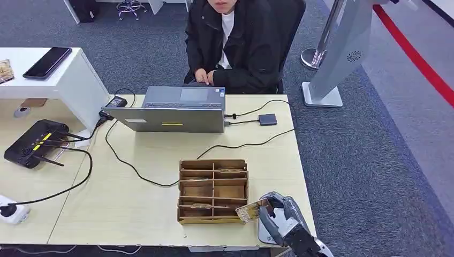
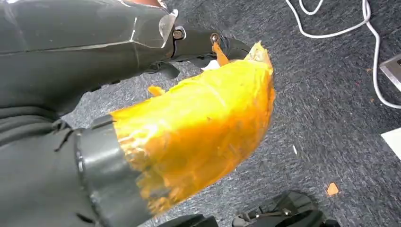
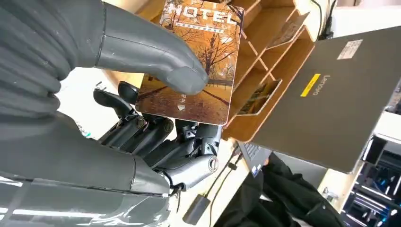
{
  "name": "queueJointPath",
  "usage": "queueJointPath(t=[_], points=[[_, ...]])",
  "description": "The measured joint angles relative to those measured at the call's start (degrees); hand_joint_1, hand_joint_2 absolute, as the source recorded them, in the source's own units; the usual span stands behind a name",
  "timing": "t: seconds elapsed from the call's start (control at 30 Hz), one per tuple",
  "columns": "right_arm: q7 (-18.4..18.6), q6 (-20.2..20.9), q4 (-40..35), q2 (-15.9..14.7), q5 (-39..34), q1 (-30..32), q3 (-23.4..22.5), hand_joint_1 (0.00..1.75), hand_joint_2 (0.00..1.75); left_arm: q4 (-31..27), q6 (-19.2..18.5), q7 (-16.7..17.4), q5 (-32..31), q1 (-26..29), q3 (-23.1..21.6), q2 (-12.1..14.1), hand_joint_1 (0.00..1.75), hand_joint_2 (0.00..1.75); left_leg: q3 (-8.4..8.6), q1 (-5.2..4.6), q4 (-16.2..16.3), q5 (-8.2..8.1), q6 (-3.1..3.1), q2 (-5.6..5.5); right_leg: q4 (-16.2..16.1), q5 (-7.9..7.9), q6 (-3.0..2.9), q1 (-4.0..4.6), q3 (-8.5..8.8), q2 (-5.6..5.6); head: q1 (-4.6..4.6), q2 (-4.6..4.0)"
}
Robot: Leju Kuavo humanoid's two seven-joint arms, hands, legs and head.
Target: Pass the card to the sensor for recognition and then transmit it.
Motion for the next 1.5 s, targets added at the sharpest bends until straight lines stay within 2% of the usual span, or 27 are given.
queueJointPath(t=[0.37,1.1,1.5], points=[[-0.2,0.5,1.1,0.0,-3.9,0.3,0.8,1.75,1.75,0.0,0.1,0.6,-0.2,0.0,0.0,-0.4,0.00,0.00,0.00,0.00,0.0,0.00,0.00,0.00,0.0,0.00,0.00,0.00,0.00,0.00,0.00,0.00],[-0.8,-0.1,3.1,0.0,-7.1,1.2,2.0,1.75,1.75,0.0,0.2,0.7,-0.7,0.0,0.0,-0.8,0.00,0.00,0.01,0.00,0.0,0.00,0.00,0.00,0.0,0.00,0.00,0.00,0.00,0.00,-0.02,0.00],[-0.5,-2.6,5.7,0.0,-8.2,1.3,2.3,1.75,1.75,0.0,0.3,0.7,-0.9,0.0,0.1,-0.7,0.00,0.00,0.00,0.00,0.0,0.00,0.00,0.00,0.0,0.00,0.00,0.00,0.00,0.00,0.00,0.00]])
